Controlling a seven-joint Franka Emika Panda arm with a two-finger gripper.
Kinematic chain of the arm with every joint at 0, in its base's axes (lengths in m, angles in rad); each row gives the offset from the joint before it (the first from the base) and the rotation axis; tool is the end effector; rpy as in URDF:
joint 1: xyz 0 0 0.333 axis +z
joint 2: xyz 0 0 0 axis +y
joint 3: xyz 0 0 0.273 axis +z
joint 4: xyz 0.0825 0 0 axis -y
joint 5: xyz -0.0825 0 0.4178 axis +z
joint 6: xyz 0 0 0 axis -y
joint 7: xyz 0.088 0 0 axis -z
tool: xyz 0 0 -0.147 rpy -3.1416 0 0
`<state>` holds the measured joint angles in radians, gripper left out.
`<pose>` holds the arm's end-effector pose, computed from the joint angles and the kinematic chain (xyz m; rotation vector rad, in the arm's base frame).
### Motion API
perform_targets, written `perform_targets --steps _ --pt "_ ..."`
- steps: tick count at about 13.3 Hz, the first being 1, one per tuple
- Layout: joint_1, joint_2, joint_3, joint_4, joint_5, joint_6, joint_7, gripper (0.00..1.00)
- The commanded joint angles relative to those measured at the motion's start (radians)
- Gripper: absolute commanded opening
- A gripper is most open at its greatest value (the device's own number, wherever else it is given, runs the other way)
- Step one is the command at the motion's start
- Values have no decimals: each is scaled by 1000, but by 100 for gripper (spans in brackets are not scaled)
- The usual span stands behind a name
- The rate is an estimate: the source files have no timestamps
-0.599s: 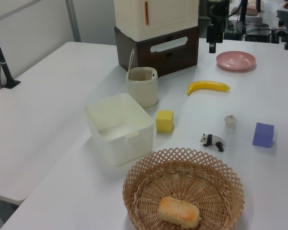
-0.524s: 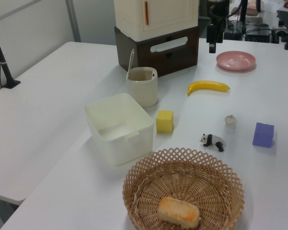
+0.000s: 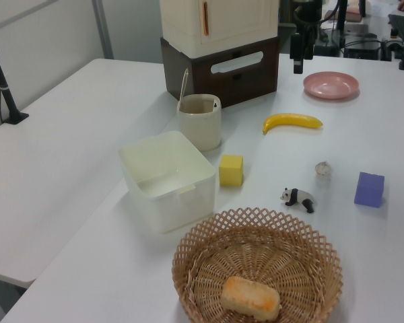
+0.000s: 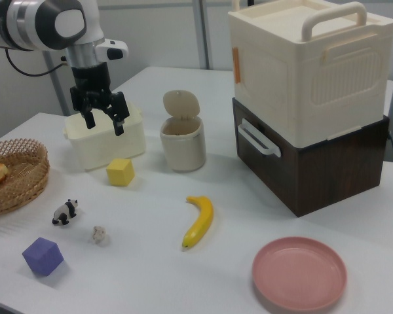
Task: Grab it up and put it in the trash
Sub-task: 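Move the gripper over the small white figurine beside the purple cube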
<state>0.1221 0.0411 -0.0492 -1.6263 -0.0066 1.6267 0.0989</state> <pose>0.5978 0.0431 0.4938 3.1287 -0.0399 -0.0622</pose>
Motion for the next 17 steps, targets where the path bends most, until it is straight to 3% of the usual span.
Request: perform_targets --steps 1,7,10,13,17 --pt "2 -23 0 -23 8 -13 -16 100" --pt "7 -26 0 -29 8 -46 -30 100" --pt "13 -30 -1 -82 8 -88 -125 100" --pt "39 -23 -1 -205 -16 -68 -130 100" --pt "91 -20 -1 -415 -70 117 -146 98"
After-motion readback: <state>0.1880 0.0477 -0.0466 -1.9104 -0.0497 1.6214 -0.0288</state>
